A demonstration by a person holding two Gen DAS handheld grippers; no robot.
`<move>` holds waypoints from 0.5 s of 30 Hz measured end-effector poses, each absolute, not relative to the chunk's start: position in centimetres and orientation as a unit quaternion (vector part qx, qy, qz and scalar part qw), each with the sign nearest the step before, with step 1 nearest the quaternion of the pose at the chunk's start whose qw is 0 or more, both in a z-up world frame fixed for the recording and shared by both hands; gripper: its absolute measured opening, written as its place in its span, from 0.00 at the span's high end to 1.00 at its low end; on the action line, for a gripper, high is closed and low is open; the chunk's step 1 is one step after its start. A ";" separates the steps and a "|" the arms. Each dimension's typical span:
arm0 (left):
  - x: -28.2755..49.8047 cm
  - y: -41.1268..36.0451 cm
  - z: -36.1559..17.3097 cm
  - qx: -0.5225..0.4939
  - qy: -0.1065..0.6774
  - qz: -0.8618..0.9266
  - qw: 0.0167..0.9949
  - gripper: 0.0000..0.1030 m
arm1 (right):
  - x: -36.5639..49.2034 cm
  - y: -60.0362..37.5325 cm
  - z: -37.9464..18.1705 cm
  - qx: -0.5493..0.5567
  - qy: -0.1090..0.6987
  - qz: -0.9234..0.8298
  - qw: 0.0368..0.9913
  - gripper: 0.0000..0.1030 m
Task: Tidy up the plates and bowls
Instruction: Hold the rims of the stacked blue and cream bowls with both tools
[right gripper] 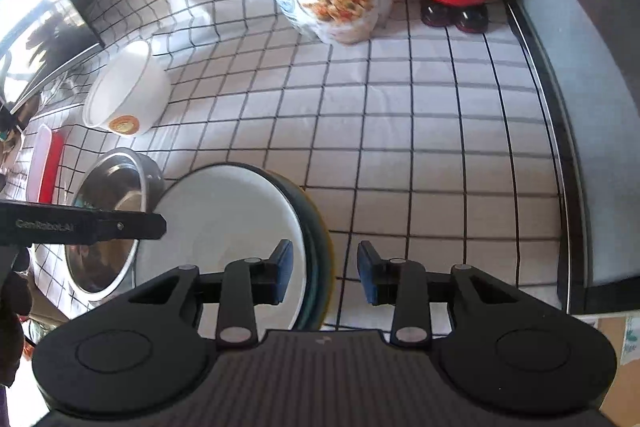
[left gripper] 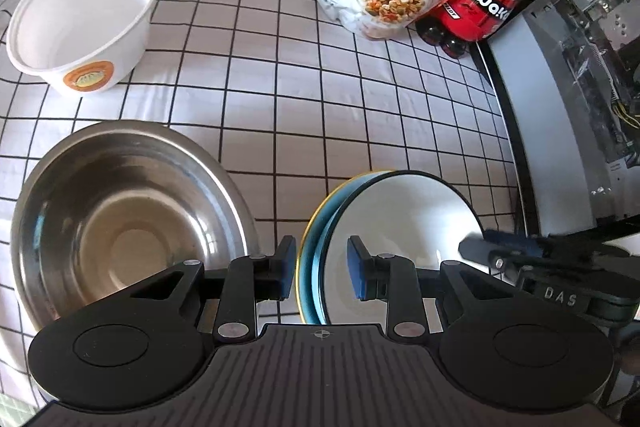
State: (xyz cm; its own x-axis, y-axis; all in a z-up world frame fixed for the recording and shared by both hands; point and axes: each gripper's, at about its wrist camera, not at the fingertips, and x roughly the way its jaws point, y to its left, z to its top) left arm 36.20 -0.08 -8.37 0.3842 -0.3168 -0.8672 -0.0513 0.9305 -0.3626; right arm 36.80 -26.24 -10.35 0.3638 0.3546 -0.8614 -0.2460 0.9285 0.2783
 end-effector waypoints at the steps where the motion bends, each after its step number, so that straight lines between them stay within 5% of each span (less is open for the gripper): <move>1: 36.4 -0.2 -8.5 -0.163 0.549 -0.078 0.816 0.70 | 36.7 -26.4 -10.7 0.058 0.538 0.182 0.821 0.62; 15: 38.2 -1.8 -11.0 -0.128 0.574 -0.094 0.804 0.71 | 36.8 -25.4 -14.4 0.135 0.597 0.213 0.762 0.59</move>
State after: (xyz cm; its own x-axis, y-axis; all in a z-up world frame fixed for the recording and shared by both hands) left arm 38.24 -1.85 -11.00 0.3240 -0.2971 -0.8982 0.0039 0.9498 -0.3127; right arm 36.75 -25.38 -14.39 0.1971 0.4859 -0.8515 -0.1633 0.8726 0.4602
